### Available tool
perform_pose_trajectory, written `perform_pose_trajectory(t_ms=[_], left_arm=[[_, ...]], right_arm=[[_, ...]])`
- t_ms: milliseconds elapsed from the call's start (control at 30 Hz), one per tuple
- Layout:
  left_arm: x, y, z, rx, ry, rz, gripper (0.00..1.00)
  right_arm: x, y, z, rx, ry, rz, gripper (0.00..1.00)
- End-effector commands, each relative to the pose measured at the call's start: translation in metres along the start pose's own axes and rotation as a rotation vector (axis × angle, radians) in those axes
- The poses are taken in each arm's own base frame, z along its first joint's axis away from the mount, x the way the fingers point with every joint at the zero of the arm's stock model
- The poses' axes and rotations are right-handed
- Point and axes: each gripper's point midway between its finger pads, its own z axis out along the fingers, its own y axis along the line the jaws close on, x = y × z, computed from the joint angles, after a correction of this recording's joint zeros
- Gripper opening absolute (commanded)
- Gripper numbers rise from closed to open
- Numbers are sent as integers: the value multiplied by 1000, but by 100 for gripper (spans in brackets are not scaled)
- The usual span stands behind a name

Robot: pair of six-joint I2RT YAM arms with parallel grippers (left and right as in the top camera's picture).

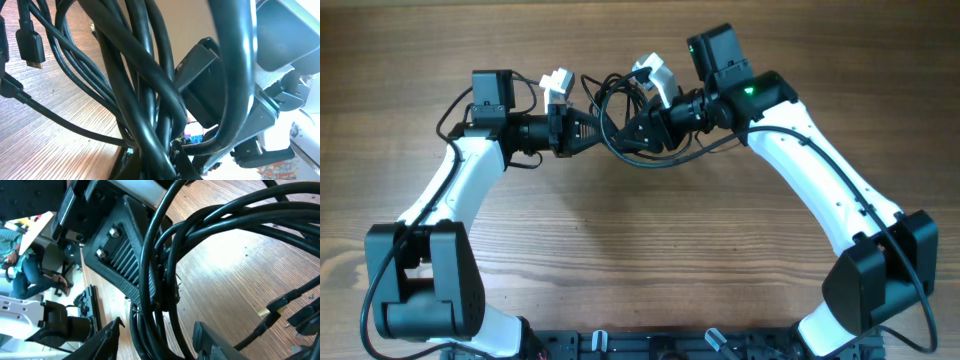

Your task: Untangle cables

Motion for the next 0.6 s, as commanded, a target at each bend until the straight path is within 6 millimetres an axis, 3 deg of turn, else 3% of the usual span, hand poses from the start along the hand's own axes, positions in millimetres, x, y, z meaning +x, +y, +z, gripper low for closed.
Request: perform_pose_trajectory(t_ms=[0, 233, 567], left_arm=[[6, -20, -3, 77, 23, 62, 4], [8, -23, -4, 98, 37, -22, 4], [8, -23, -4, 96, 42, -134, 6]], right_arm=[[-6, 12, -3, -35, -17, -61, 49], [-1, -1, 1, 17, 7, -116, 50], [3, 0, 10, 12, 7, -262, 48]])
